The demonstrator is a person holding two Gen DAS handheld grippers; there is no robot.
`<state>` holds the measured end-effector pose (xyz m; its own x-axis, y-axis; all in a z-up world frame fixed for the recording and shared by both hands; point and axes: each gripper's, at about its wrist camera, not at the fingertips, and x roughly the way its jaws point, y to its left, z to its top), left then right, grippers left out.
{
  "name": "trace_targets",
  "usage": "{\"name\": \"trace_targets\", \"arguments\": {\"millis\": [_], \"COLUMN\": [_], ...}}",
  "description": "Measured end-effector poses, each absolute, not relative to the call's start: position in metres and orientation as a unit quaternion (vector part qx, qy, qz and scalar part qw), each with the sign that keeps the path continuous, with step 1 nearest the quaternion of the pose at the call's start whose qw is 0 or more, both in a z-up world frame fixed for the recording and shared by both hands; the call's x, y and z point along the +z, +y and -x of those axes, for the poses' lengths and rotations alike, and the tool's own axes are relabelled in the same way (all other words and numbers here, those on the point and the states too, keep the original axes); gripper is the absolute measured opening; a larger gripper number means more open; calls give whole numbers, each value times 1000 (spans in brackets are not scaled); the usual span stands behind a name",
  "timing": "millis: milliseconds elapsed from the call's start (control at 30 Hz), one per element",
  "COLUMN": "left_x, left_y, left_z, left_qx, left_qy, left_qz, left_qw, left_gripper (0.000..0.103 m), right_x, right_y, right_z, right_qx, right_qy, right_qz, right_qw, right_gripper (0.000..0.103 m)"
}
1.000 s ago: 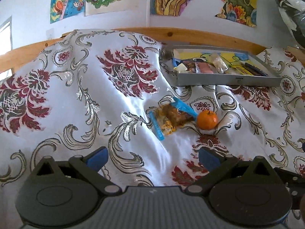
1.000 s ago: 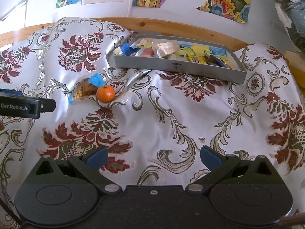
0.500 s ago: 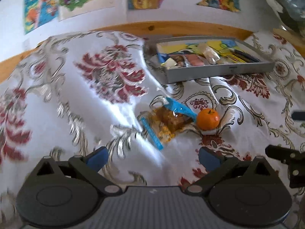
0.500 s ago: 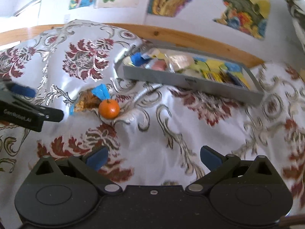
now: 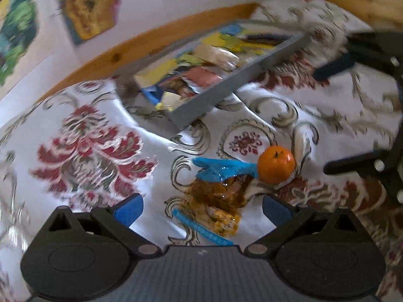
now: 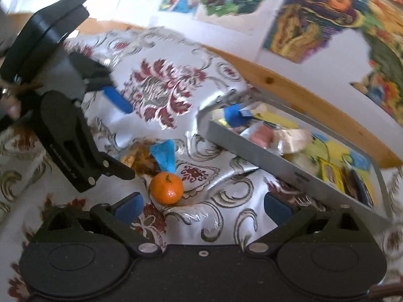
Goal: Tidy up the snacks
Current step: 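Grasp the clear snack bag with the left tool while the right tool grasps the orange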
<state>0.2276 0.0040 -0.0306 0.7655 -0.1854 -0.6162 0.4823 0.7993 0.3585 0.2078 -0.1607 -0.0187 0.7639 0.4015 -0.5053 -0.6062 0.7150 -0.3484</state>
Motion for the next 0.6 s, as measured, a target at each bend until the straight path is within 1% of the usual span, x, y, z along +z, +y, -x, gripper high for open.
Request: {"name": "trace_targets", "arguments": {"millis": [100,200,233,300,333,367,500,600], "left_x": [-35,-37,-38,-39,-39,-40,-40,-40], "left_y": [2,2,2,0,-1,-2,-2,-3], "left_z": [-230,-234,-235,-238,-240,-241,-248,-251], "left_qx": [-203,-220,-227,-237,-241,-244,-259,-270], "left_qy": [284,288,290,295,297,298,306,310], "left_qz": [-295,-303,-303,-304,-306,-310,-313,-322], "left_qw": [889,882,879,874,872,869,861,853], "left_gripper": [102,101,99,94,91,88,81,76], "right_x": [-24,-27,-27,-28,-28,-29,-32,-33], "right_y": [-153,-149,-147,-145,-143,-142,-138,-136], "right_z": [-213,-216,-217,-220,-221,-223,-229,-233], "right_qx": [285,295,298,306,308,311,318,320], "right_qy": [201,205,206,212,215,218,231,246], "right_qz": [281,287,286,283,281,280,271,255], "right_qw": [894,888,887,884,883,882,879,879], "right_gripper": [93,89,88,81,80,77,61,60]}}
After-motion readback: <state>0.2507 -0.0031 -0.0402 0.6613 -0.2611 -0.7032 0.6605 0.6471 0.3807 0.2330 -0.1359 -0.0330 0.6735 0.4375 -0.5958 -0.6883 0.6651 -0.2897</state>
